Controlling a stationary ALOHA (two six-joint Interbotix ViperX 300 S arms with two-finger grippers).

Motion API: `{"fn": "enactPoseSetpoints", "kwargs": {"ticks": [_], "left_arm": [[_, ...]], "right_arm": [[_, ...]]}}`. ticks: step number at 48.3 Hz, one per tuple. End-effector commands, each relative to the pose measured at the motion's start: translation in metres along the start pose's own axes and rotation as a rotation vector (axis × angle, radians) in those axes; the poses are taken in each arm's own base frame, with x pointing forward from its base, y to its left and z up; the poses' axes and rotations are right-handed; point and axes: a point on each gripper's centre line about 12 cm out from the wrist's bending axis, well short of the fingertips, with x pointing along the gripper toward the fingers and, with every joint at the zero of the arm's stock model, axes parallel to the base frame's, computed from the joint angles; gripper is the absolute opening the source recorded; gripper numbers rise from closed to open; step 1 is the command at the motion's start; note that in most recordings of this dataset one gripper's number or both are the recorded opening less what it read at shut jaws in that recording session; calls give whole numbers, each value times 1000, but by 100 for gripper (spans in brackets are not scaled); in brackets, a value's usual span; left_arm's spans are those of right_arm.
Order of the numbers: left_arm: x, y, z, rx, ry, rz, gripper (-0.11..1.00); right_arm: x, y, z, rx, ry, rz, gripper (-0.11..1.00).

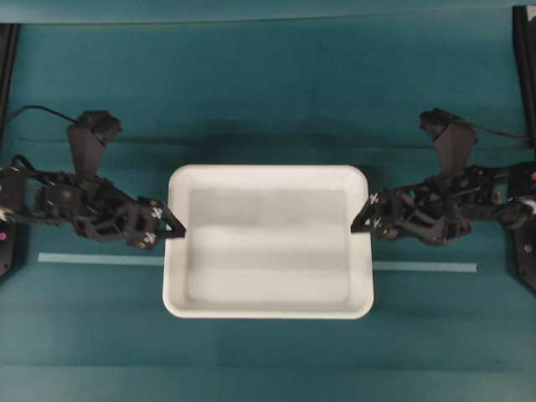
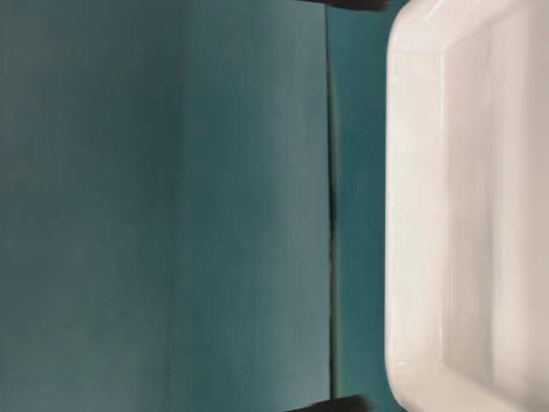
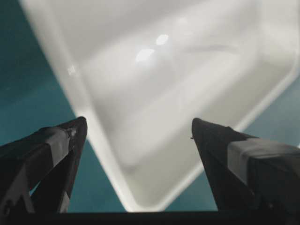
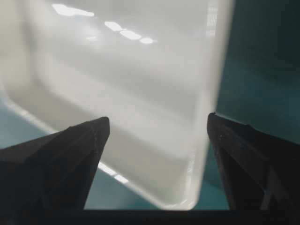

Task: Lift the white case with both hands.
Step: 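Open both grippers and release the tray rims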

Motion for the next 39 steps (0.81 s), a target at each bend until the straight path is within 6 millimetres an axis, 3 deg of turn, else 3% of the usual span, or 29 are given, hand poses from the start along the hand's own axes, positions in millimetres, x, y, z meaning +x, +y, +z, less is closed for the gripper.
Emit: {"fn": "enactPoseSetpoints", "kwargs": {"ticks": [1,22,39], "left_arm": [[-12,-9,4,16,-9,-16,96],[-55,-12,4,33,-43,-103,96],[-89,-30,12,83,-120,-271,96]], "right_arm": [[-7,9,2,-14,-9,40,89],[-41,31,3,-139,-44,187,89],[-68,45,6,-282,-99,291,89]]}}
